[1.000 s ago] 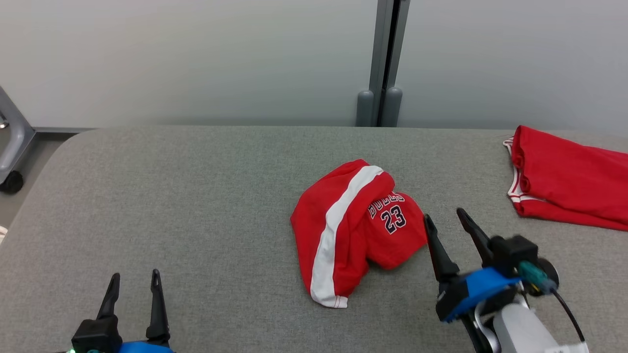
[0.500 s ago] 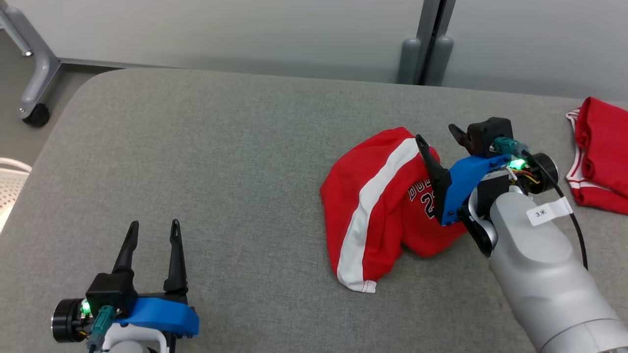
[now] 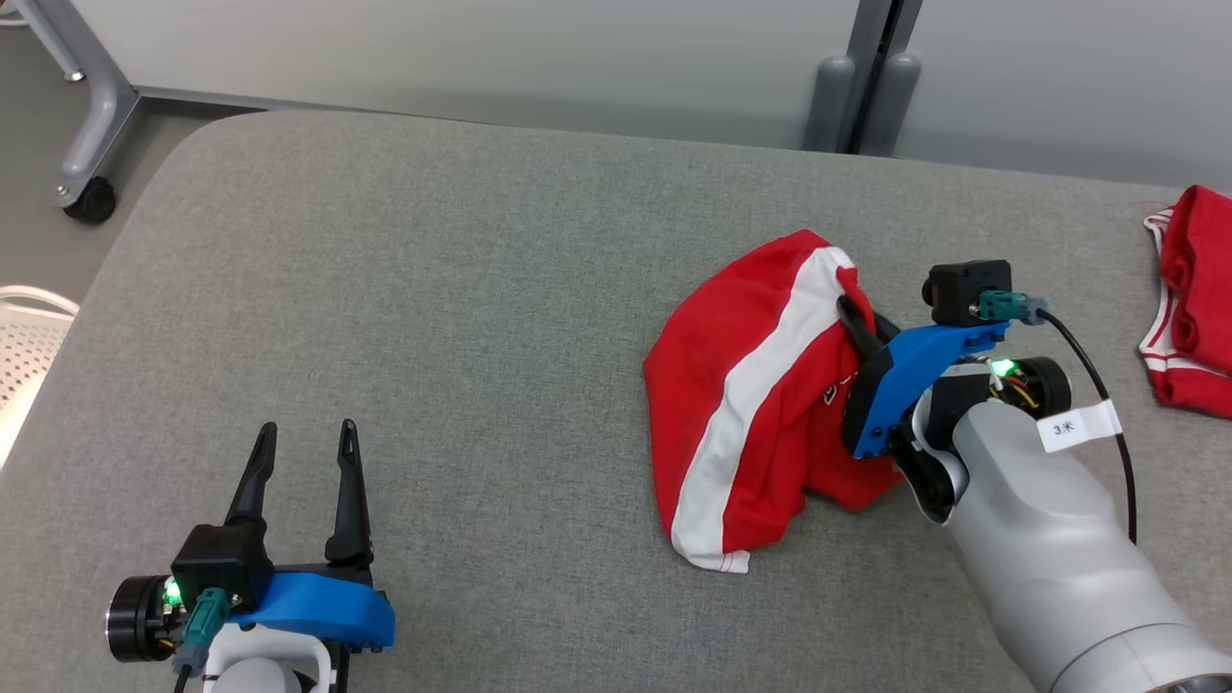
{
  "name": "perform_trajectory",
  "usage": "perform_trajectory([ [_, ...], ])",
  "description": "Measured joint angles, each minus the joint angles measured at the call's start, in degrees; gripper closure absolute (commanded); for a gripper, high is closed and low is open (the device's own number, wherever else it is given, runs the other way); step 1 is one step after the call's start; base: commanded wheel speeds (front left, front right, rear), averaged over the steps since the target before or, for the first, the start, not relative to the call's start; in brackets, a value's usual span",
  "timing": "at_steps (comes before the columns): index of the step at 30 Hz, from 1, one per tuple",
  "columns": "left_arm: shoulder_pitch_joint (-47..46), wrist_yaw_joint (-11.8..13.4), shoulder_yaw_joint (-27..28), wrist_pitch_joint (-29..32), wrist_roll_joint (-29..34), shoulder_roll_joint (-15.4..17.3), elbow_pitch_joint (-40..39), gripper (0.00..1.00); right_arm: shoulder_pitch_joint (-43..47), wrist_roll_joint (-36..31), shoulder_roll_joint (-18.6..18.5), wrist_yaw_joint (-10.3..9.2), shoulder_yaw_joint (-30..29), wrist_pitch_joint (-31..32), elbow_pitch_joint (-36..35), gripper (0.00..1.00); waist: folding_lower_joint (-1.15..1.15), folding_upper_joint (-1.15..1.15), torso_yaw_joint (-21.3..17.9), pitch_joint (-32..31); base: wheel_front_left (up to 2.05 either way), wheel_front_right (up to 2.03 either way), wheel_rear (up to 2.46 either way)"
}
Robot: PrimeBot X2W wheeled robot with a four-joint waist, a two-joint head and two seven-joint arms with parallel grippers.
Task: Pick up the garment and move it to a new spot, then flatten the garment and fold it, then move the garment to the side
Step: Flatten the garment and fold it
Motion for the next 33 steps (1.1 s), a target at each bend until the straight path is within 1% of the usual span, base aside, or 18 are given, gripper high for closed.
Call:
perform_trajectory([
  [4, 0.16, 0.00, 0.22, 0.00, 0.43, -0.03, 0.04, 0.00, -0.02, 0.58, -1.12, 0.00, 3.66, -5.25, -1.86, 1.00, 0.00, 0.00, -0.65, -1.01, 0.00, 0.00, 0.00],
  [6, 0.20, -0.04, 0.32, 0.00, 0.43, -0.04, 0.01, 0.00, -0.02, 0.65, -1.13, -0.01, 6.06, -6.90, -3.01, 1.00, 0.00, -0.01, -0.83, -1.53, 0.00, 0.00, 0.00],
  [11, 0.70, -0.11, 0.57, 0.00, 0.49, -0.08, -0.11, 0.00, 0.34, 0.54, -0.25, -0.01, 13.32, -8.93, -7.58, 1.00, -0.01, -0.01, -0.72, -2.78, 0.00, 0.00, 0.00],
  [13, 1.26, -0.21, 0.81, 0.00, 0.51, -0.10, -0.20, 0.00, 1.29, 0.42, 0.44, 0.00, 16.95, -9.23, -9.47, 1.00, -0.01, -0.01, -0.50, -3.09, 0.00, 0.00, 0.00],
  [14, 1.46, -0.22, 1.15, 0.00, 0.51, -0.10, -0.29, 0.00, 2.86, 0.56, 0.86, 0.00, 20.67, -9.32, -11.34, 1.00, -0.01, -0.01, -0.21, -3.27, 0.00, 0.00, 0.00],
  [17, 1.98, -0.23, 1.60, 0.00, 0.49, -0.10, -0.46, 0.00, 5.36, 1.44, 1.21, 0.00, 26.10, -9.44, -14.06, 1.00, -0.01, -0.01, 0.22, -3.33, 0.00, 0.00, 0.00],
  [23, 2.46, -0.29, 1.83, 0.00, 0.52, -0.13, -0.65, 0.00, 11.07, 7.03, 1.38, 0.00, 40.14, -9.47, -24.16, 1.00, -0.01, -0.01, 0.82, -3.08, 0.00, 0.00, 0.00],
  [27, 2.44, -0.30, 1.93, 0.00, 0.58, -0.14, -0.62, 0.00, 12.99, 10.66, 1.38, 0.00, 47.10, -9.47, -28.17, 1.00, -0.01, -0.01, 0.88, -2.83, 0.00, 0.00, 0.00],
  [28, 2.43, -0.30, 1.98, 0.00, 0.58, -0.14, -0.60, 0.00, 13.29, 11.41, 1.41, 0.00, 48.35, -9.47, -28.56, 0.72, 0.00, -0.01, 0.82, -2.79, 0.00, 0.00, 0.00],
  [29, 2.40, -0.30, 2.00, 0.00, 0.58, -0.14, -0.56, 0.00, 13.46, 11.94, 1.38, 0.00, 49.14, -9.46, -28.87, 0.51, -0.01, -0.01, 0.74, -2.78, 0.00, 0.00, 0.00],
  [30, 2.36, -0.29, 1.99, 0.00, 0.58, -0.15, -0.51, 0.00, 13.47, 12.38, 1.37, 0.00, 49.34, -9.46, -29.25, 0.00, 0.00, -0.01, 0.63, -2.79, 0.00, 0.00, 0.00],
  [33, 2.33, -0.25, 2.15, 0.00, 0.57, -0.19, -0.44, 0.00, 13.44, 13.33, 1.42, 0.00, 48.02, -9.47, -29.53, 0.00, 0.00, -0.01, 0.03, -3.03, 0.00, 0.00, 0.00],
])
